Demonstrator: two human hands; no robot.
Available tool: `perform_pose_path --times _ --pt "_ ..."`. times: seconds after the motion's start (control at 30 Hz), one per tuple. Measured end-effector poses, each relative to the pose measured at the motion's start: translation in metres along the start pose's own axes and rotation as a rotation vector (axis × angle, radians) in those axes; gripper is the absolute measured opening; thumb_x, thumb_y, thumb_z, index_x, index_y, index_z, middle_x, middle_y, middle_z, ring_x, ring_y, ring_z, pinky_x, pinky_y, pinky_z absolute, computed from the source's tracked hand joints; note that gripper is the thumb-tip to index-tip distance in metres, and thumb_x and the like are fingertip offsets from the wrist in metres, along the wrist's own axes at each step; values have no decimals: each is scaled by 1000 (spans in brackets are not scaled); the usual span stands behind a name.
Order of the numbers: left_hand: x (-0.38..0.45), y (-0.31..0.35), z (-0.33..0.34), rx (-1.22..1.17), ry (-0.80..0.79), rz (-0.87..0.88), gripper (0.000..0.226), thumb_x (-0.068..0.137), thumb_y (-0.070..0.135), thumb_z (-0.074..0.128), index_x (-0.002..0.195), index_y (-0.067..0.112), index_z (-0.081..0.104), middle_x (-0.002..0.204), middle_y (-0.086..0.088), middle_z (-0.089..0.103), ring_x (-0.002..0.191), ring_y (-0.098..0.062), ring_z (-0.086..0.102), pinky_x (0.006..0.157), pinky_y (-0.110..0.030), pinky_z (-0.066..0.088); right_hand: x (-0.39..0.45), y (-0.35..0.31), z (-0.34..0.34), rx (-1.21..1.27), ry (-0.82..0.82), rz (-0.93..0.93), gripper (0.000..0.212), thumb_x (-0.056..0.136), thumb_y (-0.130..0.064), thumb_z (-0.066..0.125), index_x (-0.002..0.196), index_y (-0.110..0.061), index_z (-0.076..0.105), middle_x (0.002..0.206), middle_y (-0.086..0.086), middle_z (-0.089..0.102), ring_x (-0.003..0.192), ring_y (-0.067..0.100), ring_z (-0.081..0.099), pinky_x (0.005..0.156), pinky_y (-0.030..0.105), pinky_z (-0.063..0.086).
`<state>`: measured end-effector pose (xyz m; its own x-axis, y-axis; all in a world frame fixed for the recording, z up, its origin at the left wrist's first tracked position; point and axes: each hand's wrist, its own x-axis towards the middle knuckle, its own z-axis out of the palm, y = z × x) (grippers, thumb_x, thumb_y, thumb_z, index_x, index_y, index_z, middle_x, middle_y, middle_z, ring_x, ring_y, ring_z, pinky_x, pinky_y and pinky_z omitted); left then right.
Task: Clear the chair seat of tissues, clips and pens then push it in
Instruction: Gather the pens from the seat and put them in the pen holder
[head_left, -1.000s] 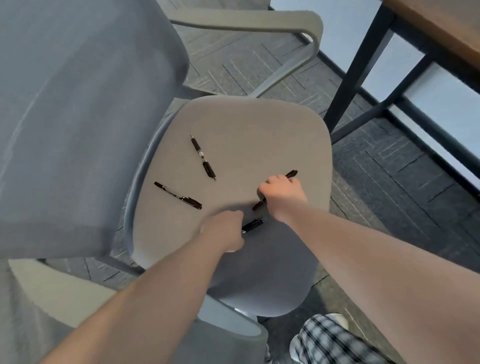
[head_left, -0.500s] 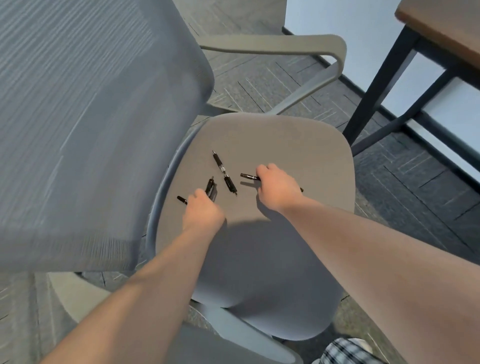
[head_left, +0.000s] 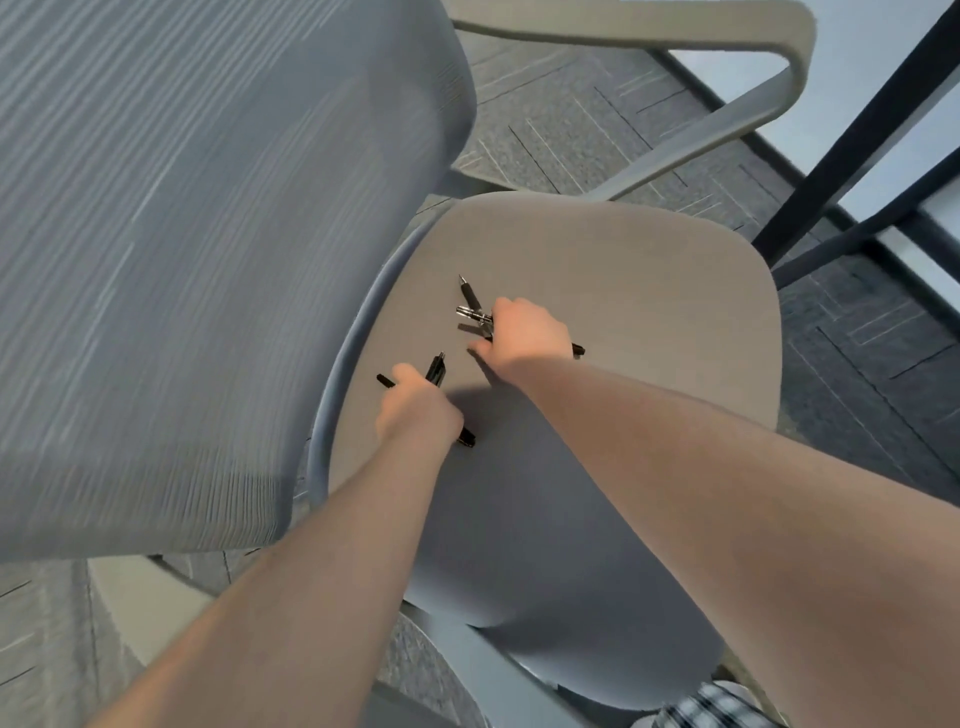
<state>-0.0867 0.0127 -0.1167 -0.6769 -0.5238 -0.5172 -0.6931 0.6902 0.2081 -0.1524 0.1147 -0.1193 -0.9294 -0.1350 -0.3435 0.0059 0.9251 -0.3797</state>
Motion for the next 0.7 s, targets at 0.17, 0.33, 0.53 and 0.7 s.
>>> perform_pose_path --times 0.17,0.33,0.53,0.7 --pt "6 -5 -4 -26 36 27 44 82 7 57 119 5 33 115 -18 60 107 -37 59 83 -40 48 5 -6 8 1 -85 60 35 87 -5 53 122 -8 52 126 14 54 120 35 52 93 40 45" --pt "4 -1 -10 -27 -38 93 31 87 8 50 116 3 39 118 -19 57 112 -38 54 85 -40 45 -9 5 1 1 -89 94 39 79 -5 57 116 -12 47 117 11 57 111 32 57 81 36 46" --pt "-17 37 -27 116 -58 323 23 97 15 38 114 1 42 120 -24 56 114 -42 49 89 -42 41 -30 40 -52 115 -111 170 19 81 -9 58 96 -16 50 107 9 62 86 28 53 71 31 41" --pt "-56 96 -51 -12 -34 430 10 98 15 36 103 5 37 111 -26 57 100 -42 55 75 -42 40 -57 79 -112 271 -20 162 14 88 -12 49 102 -11 50 111 13 61 105 35 57 80 35 43"
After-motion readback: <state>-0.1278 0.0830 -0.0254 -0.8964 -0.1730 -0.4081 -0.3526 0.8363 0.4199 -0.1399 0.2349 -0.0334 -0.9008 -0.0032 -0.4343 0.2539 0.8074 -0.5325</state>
